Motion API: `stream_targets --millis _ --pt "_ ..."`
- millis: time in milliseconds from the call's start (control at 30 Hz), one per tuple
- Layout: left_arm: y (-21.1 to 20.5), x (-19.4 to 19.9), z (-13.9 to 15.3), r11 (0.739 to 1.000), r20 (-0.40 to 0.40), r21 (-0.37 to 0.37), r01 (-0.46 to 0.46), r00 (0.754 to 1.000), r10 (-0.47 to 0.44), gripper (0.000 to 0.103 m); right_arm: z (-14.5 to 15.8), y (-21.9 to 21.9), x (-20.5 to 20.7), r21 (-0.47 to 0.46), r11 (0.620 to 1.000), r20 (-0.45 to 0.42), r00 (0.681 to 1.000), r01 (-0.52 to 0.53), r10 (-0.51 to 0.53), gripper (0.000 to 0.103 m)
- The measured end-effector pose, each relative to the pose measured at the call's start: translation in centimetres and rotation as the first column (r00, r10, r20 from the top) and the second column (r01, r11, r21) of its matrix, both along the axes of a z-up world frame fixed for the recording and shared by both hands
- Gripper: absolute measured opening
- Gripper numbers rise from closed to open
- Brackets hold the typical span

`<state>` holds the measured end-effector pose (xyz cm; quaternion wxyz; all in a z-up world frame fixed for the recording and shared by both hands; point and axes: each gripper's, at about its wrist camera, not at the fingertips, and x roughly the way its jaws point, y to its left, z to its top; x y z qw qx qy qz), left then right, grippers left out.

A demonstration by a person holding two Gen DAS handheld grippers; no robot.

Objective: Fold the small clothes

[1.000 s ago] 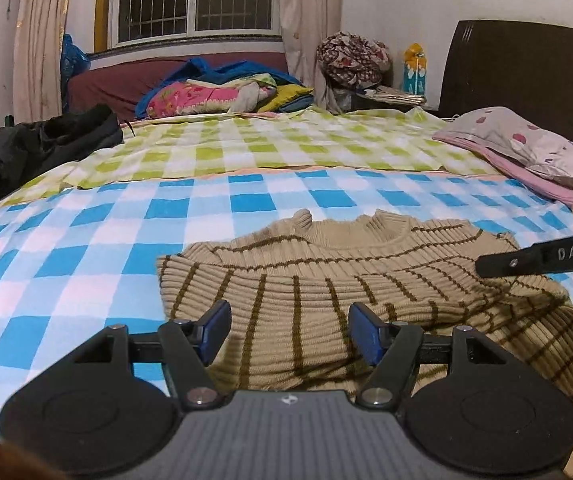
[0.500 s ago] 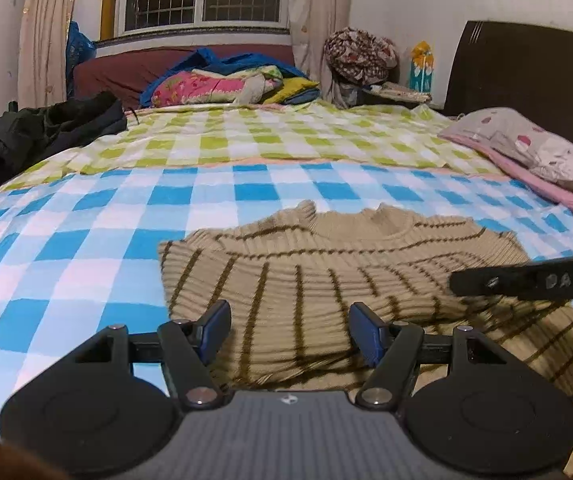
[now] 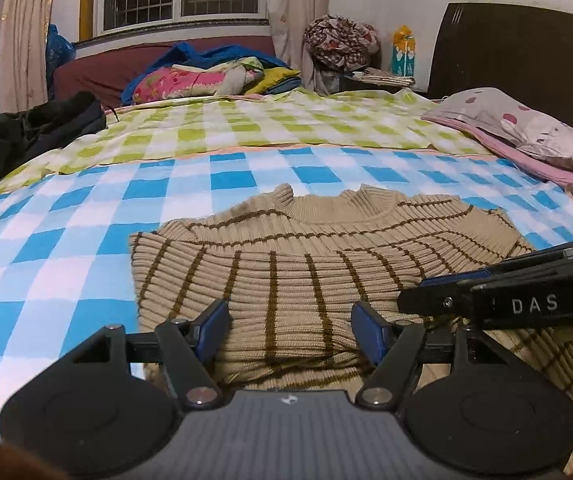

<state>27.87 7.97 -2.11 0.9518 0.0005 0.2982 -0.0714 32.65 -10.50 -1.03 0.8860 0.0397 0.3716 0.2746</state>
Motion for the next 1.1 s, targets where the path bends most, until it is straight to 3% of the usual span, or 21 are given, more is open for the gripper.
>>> stream_targets --millis 233,500,767,1100 --pt "0.3 -1.0 0.6 1.000 -0.014 -0.013 -0.029 1.000 0.028 0.075 0.8 -1.1 -0.7 0.033 0.999 -0.014 0.999 0.039 -0.039 0.022" --pt "1.0 -5.2 1.5 0.998 -0.014 -0.044 -0.047 0.999 0.047 0.075 2.3 -3.0 -3.3 0.025 0.998 -0.023 0.998 0.065 -0.064 0.022" --pt "2.9 -12.5 1.1 0.988 -0.058 -0.117 -0.100 0.994 0.093 0.075 2.7 -7.3 -10.4 -0.030 0.994 -0.052 0.993 0.106 -0.107 0.025" --pt "3.1 -20.6 0.1 0.981 -0.097 -0.118 -0.156 0.985 0.145 0.075 2.2 -13.0 -20.6 -0.048 0.967 -0.081 0.964 0.251 -0.255 0.031"
